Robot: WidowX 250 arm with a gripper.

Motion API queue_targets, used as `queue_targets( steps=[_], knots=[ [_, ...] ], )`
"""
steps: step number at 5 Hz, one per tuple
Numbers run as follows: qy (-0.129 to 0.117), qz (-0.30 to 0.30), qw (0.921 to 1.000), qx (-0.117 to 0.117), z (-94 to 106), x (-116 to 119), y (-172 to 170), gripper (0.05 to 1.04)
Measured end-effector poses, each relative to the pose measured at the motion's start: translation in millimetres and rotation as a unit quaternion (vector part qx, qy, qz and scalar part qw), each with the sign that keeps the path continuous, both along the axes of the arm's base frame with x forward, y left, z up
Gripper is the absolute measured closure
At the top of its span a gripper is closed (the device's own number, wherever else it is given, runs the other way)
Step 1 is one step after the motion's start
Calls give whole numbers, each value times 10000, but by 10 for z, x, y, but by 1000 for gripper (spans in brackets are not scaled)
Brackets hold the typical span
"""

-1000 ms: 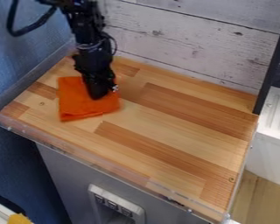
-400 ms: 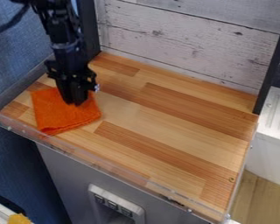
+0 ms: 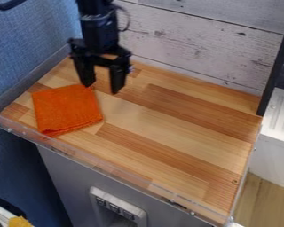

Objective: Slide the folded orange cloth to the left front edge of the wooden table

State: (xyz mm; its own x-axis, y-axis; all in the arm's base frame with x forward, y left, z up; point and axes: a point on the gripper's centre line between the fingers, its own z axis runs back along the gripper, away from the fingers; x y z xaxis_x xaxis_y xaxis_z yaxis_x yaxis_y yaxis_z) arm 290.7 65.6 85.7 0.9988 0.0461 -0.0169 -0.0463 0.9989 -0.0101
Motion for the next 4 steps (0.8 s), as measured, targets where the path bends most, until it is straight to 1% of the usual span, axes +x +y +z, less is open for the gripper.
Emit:
queue_targets(
  steps=[1,2,3,4],
  knots=[
    [19,0,10000,58,186,-33,-337,81],
    [10,-17,9999,141,300,-2,-632,85],
    [-38,-61,9998,167,364,-1,-875,86],
    [-177,-106,9997,157,438,30,-1128,86]
  ],
)
